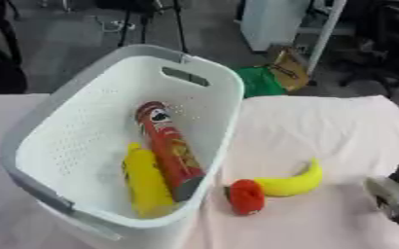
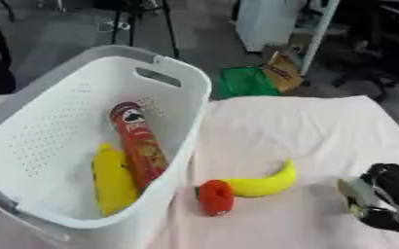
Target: Pick up objects on the table and place them in the box.
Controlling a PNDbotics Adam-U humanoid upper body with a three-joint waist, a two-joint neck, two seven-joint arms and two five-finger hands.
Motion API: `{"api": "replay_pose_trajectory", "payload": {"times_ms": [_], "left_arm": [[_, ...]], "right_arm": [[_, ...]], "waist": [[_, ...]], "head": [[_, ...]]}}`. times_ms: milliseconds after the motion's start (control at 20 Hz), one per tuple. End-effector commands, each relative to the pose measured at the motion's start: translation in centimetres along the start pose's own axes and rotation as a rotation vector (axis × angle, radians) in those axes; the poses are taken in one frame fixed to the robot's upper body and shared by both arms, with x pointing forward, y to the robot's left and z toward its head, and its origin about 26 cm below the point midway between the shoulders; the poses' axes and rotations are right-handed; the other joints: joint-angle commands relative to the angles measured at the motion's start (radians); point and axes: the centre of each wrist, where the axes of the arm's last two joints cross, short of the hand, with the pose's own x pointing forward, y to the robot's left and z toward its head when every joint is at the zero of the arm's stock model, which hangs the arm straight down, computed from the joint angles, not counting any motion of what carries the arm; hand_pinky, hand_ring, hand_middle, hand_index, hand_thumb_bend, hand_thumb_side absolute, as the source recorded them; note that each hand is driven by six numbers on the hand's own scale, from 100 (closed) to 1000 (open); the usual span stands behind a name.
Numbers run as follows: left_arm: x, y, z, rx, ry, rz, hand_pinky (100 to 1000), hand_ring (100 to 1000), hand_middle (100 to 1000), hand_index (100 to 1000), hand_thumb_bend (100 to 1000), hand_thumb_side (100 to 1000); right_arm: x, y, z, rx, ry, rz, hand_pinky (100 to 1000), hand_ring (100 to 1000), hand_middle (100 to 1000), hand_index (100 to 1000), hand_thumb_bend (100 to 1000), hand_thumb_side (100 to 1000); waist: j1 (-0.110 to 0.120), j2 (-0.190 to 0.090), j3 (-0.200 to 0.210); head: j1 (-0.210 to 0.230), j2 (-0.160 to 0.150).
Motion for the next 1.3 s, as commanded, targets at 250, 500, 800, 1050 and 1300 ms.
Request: {"api": "replay_pose_trajectory", "payload": {"times_ms": [250,500,800,1050,1300], "left_arm": [[0.3,0.0,-0.5,-0.011,-0.023,0.002,599,464,606,666,100,962],[0.3,0.0,-0.5,-0.013,-0.024,0.001,598,465,606,667,100,963],[0.3,0.0,-0.4,-0.016,-0.023,0.0,598,465,606,666,100,962],[0.3,0.0,-0.3,-0.019,-0.022,0.0,597,465,605,666,100,963],[0.3,0.0,-0.2,-0.024,-0.019,0.002,597,465,605,666,100,963]], "right_arm": [[-0.9,-4.6,0.5,-0.122,-0.009,0.074,966,928,605,669,100,518],[-0.7,-6.3,0.8,-0.175,-0.016,0.089,965,926,594,663,100,504],[-0.4,-9.3,1.1,-0.271,-0.03,0.11,966,926,583,658,100,495],[0.1,-12.0,1.1,-0.353,-0.05,0.114,966,925,576,654,100,478],[1.2,-15.0,1.2,-0.443,-0.095,0.108,965,924,566,649,100,470]], "waist": [[-0.004,-0.026,-0.011],[-0.006,-0.028,-0.01],[-0.011,-0.032,-0.012],[-0.017,-0.038,-0.008],[-0.024,-0.043,-0.002]], "head": [[0.005,-0.004],[0.003,-0.002],[-0.003,0.001],[-0.006,0.003],[-0.009,0.004]]}}
